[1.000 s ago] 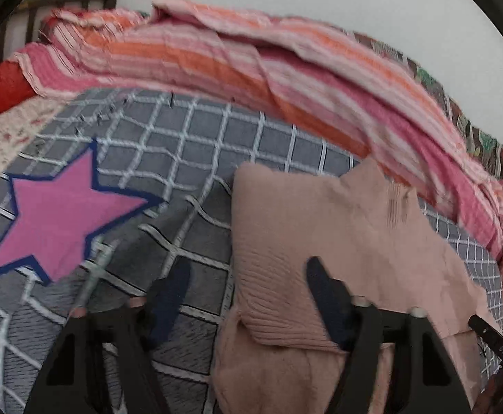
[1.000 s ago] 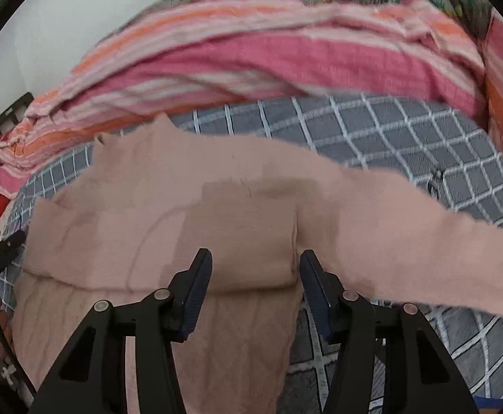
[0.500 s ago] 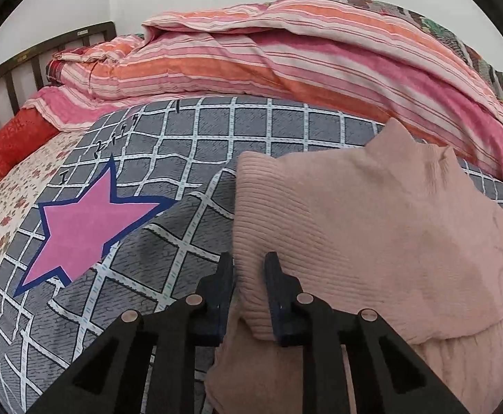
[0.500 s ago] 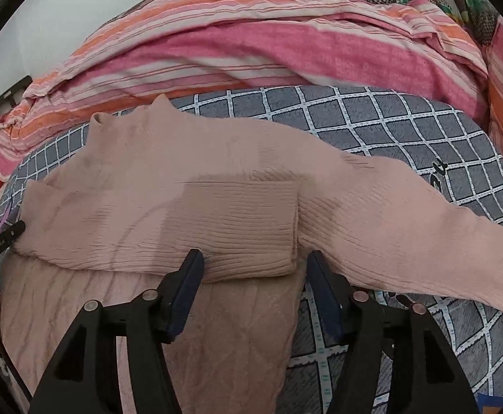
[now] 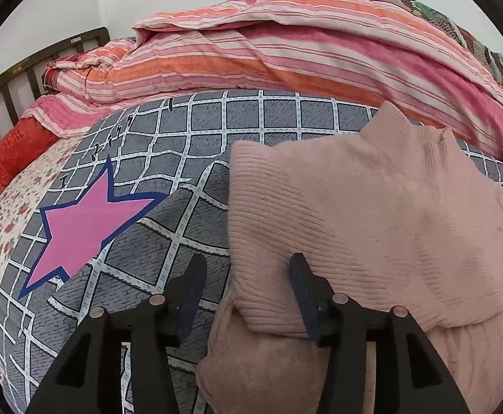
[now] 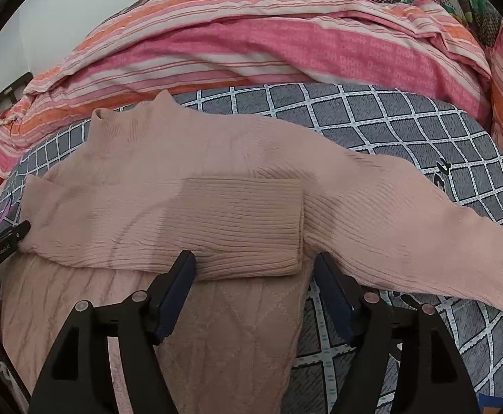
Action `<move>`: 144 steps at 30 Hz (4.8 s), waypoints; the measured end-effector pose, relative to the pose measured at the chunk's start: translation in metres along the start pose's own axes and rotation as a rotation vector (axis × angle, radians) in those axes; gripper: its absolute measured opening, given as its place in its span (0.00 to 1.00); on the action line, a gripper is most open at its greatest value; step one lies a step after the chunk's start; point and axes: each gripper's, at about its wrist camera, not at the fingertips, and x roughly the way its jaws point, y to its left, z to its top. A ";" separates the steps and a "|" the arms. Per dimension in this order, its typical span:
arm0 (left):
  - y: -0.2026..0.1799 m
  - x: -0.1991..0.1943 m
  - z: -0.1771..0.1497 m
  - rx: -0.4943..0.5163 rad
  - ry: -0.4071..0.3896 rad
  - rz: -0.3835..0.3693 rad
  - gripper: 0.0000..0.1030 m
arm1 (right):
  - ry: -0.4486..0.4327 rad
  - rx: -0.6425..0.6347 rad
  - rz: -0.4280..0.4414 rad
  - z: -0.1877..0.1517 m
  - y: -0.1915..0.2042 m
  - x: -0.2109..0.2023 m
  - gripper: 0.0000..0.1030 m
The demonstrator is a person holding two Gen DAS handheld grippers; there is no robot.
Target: Fold small clothes
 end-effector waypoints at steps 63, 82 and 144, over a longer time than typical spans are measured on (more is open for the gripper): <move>0.012 0.001 0.004 -0.061 0.013 -0.142 0.69 | -0.167 0.468 -0.346 -0.060 -0.283 -0.118 0.06; 0.138 -0.007 -0.005 -0.341 0.016 -0.355 0.69 | -0.342 0.008 -0.112 0.079 0.060 -0.129 0.06; 0.026 0.004 0.015 -0.251 -0.038 -0.401 0.09 | -0.048 0.174 0.065 0.010 -0.037 -0.002 0.58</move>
